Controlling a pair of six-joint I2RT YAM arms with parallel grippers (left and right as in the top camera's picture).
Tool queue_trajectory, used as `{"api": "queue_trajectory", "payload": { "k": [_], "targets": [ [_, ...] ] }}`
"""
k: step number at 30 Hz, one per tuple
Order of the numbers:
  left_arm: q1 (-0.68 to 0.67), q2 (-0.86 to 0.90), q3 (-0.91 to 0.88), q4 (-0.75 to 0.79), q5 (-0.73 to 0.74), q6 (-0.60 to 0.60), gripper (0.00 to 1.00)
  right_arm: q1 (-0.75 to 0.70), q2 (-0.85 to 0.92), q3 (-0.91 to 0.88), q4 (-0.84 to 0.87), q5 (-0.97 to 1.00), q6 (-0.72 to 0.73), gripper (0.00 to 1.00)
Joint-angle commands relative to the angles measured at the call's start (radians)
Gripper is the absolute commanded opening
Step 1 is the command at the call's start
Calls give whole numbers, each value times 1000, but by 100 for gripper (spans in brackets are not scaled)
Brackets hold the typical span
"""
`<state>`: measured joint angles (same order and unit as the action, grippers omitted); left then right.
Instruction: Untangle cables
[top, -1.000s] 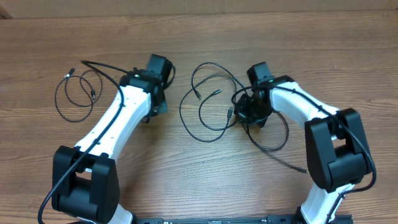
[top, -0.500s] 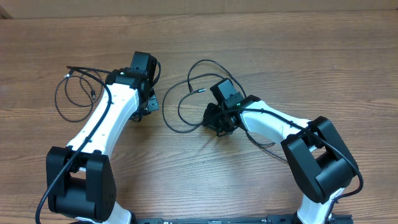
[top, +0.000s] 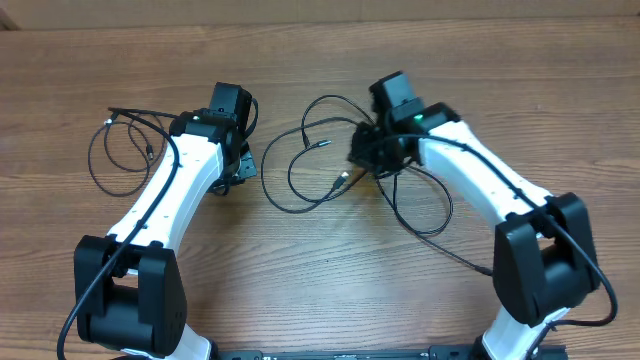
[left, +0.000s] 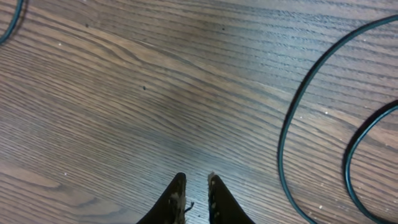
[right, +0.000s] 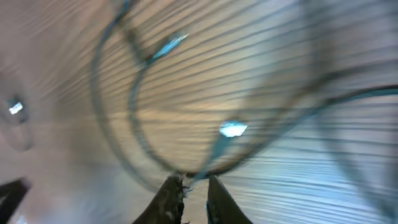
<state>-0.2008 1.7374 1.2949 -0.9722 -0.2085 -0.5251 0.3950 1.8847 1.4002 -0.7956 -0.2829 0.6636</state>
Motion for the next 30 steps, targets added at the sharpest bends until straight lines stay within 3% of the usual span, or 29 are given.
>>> {"api": "queue_trajectory", "payload": {
  "k": [1,7,14,30],
  "targets": [
    [2,10,-11,4,19,-21,15,-58,-16,7,-42,159,-24,14],
    [2,10,-11,3,19,-21,10,-159,-15,7,-182,299,24,14],
    [2,10,-11,4,19,-21,10,-259,-15,-16,-373,330,24,14],
    [2,10,-11,4,19,-21,10,-175,-15,-330,-112,146,47,15]
  ]
}}
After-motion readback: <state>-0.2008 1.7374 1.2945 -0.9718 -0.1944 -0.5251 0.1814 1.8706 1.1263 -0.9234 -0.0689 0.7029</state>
